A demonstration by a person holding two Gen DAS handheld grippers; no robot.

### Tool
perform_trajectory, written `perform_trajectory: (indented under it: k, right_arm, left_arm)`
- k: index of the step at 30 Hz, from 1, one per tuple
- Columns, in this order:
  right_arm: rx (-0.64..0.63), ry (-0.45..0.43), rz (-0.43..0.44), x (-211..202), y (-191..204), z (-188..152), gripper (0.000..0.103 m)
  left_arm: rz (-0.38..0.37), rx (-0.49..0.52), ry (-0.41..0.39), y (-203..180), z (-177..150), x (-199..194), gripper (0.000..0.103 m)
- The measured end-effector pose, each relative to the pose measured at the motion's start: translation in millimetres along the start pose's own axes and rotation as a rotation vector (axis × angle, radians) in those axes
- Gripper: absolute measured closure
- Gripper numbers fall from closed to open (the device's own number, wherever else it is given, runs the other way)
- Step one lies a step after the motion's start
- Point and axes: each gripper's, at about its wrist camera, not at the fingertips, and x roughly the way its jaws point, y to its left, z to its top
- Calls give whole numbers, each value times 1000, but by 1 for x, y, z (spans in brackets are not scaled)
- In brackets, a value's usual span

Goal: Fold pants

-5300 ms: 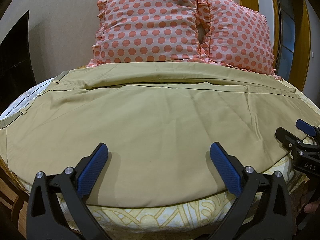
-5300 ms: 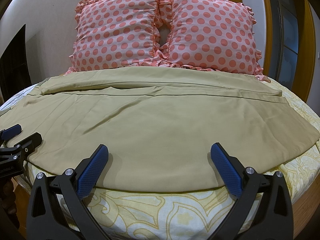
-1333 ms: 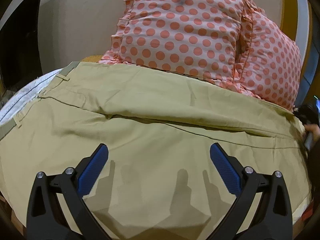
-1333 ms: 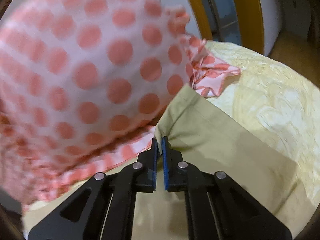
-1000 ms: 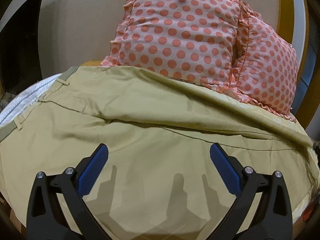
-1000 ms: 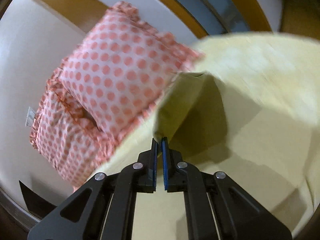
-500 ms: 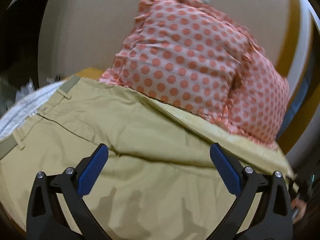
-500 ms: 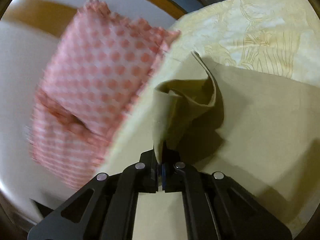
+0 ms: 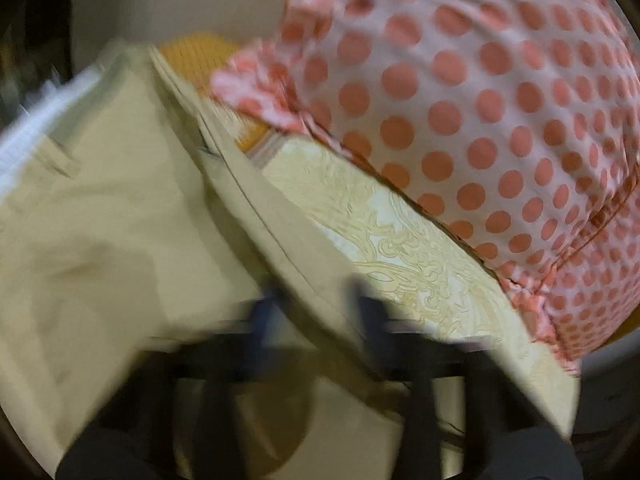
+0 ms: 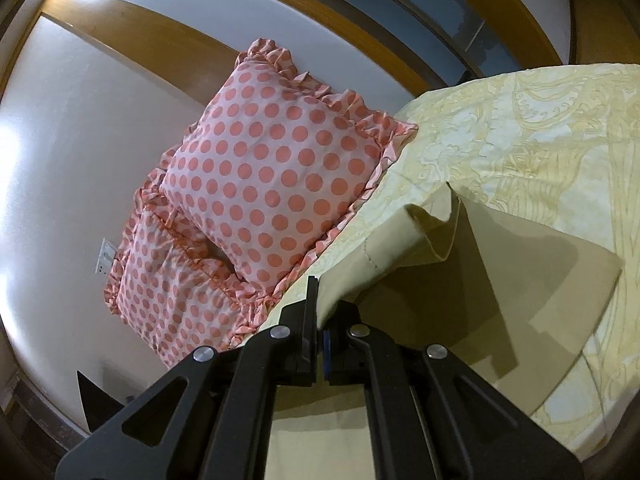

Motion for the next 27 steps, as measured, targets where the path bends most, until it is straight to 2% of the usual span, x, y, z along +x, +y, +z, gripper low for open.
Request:
perform_trajectory:
  k: [2,4,7,10,13,16,20,21,23,24,25,26,27]
  right_arm:
    - [-1,9,7,2,-1,3,102]
    - [0,9,11,-2,0,6,102]
    - [-12,-15,-15,-17,-3,8,102]
    - [5,-27,-55,-34,-18,6,102]
    - [32,-20,-92,-43,-34,2,102]
    - [42,-2,-124,-44,-43,-5,102]
    - [38,36,-204,-41,-52,-12,101]
    - [40,48,-230,-42,-54,-13,99]
    - [51,54,-263,-49,-54,-16,90]
    - [45,36,-274,-56,-53,-17,72]
    - [35,12,-291,-63,-51,-17,48]
    - [17,-32,-321,-72,-49,-18,42]
    - [5,-60,-349,-77,-48,-19,41]
  left_arm:
    - [-26,-19,-37,6,-7,-15,97]
    - [-19,53,-104,2,-22,-45,98]
    - [-44,156,-233,9,-73,-122,98]
    - [-55,181,-277,37,-138,-177,97]
    - [10,188,-275,60,-196,-196,97]
    - [47,156,-266,73,-237,-201,99]
    - [77,165,-276,85,-262,-199,99]
    - [86,175,-277,87,-266,-200,94]
    - [86,184,-283,92,-270,-203,91]
    - [83,179,-294,94,-270,-207,85]
    - [69,176,-309,95,-271,-213,82]
    - [64,173,-321,96,-272,-216,79]
    - [85,169,-354,97,-273,-224,67]
